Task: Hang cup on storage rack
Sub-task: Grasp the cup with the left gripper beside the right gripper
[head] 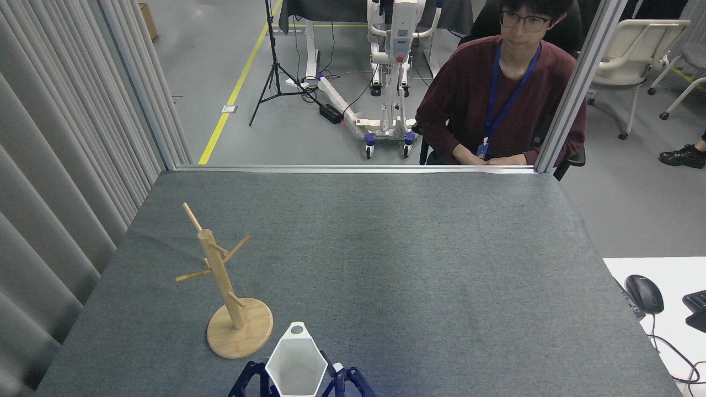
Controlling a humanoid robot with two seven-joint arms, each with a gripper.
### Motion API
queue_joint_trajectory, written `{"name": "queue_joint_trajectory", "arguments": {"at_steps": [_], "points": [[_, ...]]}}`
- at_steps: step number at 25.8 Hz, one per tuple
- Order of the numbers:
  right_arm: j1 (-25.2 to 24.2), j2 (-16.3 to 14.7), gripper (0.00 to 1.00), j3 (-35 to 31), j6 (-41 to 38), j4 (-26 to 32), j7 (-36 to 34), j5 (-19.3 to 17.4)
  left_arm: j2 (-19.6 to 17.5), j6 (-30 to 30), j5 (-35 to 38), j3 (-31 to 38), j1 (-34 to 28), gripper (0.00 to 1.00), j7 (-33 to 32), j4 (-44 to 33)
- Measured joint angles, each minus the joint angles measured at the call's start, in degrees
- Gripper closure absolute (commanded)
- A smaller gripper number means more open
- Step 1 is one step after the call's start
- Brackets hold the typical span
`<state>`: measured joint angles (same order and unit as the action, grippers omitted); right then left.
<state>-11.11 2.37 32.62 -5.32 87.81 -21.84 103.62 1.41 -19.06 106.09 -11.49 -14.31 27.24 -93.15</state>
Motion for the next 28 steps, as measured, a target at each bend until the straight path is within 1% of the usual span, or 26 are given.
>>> {"name": "queue_joint_trajectory", "arguments": {"at_steps": [3, 4, 6, 8, 9, 11, 13, 14, 18, 19, 20, 24, 25, 28], "points": [[0.0, 0.0, 0.43, 0.01, 0.07, 0.01, -0.18, 0.0, -0.02, 1.38, 0.0, -0.02, 0.01, 0.47, -0.36, -0.38], [0.02, 0.0, 0.43, 0.02, 0.09, 0.01, -0.29, 0.0, -0.04, 1.53, 0.0, -0.04, 0.0, 0.53, -0.46, -0.53], [0.03, 0.0, 0.43, 0.02, 0.09, 0.03, -0.29, 0.0, -0.06, 1.53, 0.02, -0.03, 0.0, 0.58, -0.79, -0.74], [0.04, 0.01, 0.43, 0.01, 0.09, 0.04, -0.3, 0.0, -0.07, 1.54, 0.06, -0.03, -0.01, 0.6, -0.92, -0.87], [0.04, 0.01, 0.43, 0.01, 0.09, 0.05, -0.31, 0.0, -0.08, 1.54, 0.07, -0.03, -0.01, 0.63, -0.96, -0.91], [0.04, 0.01, 0.43, 0.0, 0.09, 0.06, -0.33, 0.0, -0.09, 1.54, 0.11, -0.03, -0.02, 0.73, -1.04, -0.99], [0.03, 0.01, 0.43, -0.01, 0.09, 0.07, -0.35, 0.0, -0.12, 1.54, 0.43, -0.03, -0.01, 0.91, -1.06, -1.09], [0.03, 0.01, 0.43, -0.01, 0.09, 0.08, -0.39, 0.0, -0.14, 1.61, 0.67, -0.03, -0.01, 0.98, -1.08, -1.12], [0.03, 0.0, 0.43, -0.02, 0.09, 0.08, -0.4, 0.0, -0.14, 1.77, 1.25, -0.04, -0.01, 0.99, -1.09, -1.16], [0.03, 0.01, 0.41, -0.02, 0.09, 0.08, -0.4, 0.0, -0.15, 1.84, 1.33, -0.04, -0.01, 0.99, -1.09, -1.17], [0.03, 0.01, 0.38, -0.02, 0.1, 0.08, -0.41, 0.0, -0.16, 1.85, 1.39, -0.04, -0.01, 0.99, -1.09, -1.17], [0.02, 0.0, 0.05, -0.04, 0.1, 0.28, -0.4, 0.0, -0.12, 1.93, 1.47, -0.09, -0.01, 0.99, -1.09, -1.17], [0.02, -0.01, 0.03, -0.05, 0.1, 0.36, -0.37, -0.02, -0.11, 1.94, 1.47, -0.1, -0.02, 0.99, -1.09, -1.17], [0.05, -0.05, 0.02, -0.18, -0.12, 0.56, 0.24, -0.09, -0.08, 0.63, 1.55, -0.17, -0.04, 0.99, -0.7, -1.18]]}}
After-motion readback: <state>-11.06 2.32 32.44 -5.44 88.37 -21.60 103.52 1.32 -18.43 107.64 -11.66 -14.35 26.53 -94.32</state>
